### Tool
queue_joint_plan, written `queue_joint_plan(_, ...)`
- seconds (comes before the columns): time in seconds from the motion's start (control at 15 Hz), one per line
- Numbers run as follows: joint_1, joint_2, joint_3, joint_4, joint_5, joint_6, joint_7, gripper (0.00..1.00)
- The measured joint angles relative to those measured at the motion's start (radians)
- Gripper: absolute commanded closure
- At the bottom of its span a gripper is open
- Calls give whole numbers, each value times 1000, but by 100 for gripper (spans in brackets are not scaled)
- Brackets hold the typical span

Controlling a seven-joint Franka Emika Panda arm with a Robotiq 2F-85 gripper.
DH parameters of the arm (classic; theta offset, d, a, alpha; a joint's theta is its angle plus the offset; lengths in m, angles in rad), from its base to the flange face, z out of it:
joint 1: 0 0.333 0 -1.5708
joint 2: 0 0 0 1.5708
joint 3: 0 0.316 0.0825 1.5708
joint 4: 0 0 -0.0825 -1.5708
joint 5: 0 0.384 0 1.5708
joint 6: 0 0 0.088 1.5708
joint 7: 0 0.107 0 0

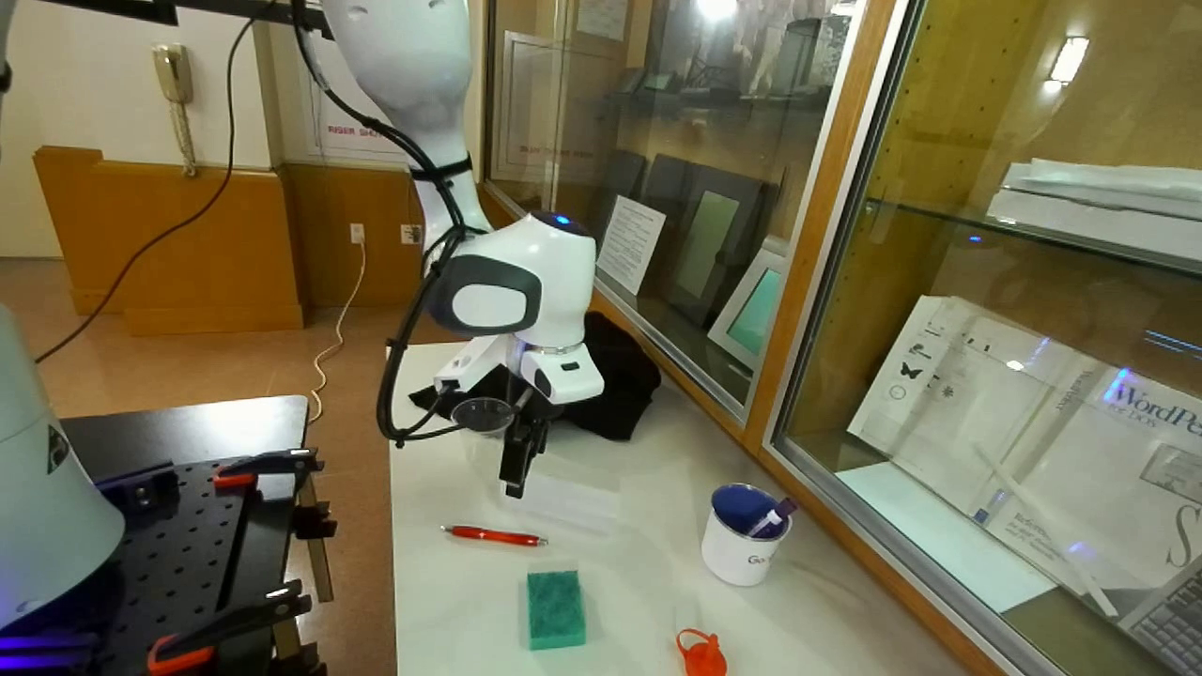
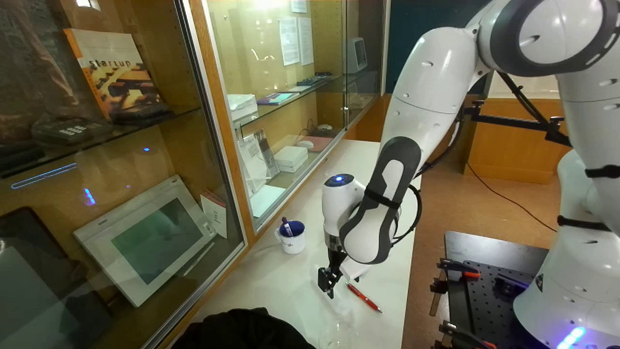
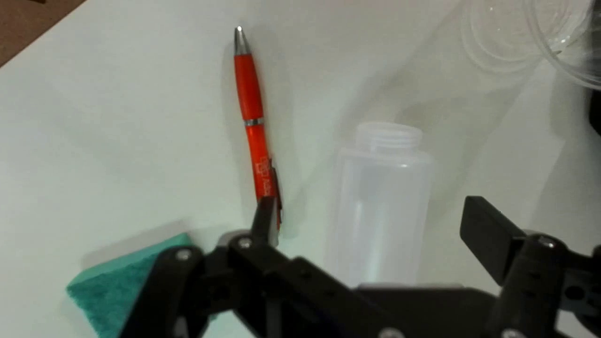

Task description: Straighten the white bottle

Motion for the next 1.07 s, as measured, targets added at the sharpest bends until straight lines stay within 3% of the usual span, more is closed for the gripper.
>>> queue_joint_plan(0.27,-9,81,28,50,61,45,-6,0)
queue_joint_plan(0.33,-14,98,36,60,73,57,-10,24)
queue_joint_plan(0.4,-19,113,43,70,81,68,-15,26)
queue_joint_plan(0.8,-33,159,61,107,93,77,-28,70)
queue_joint_plan(1.07,-40,155,68,112,94,77,-31,86)
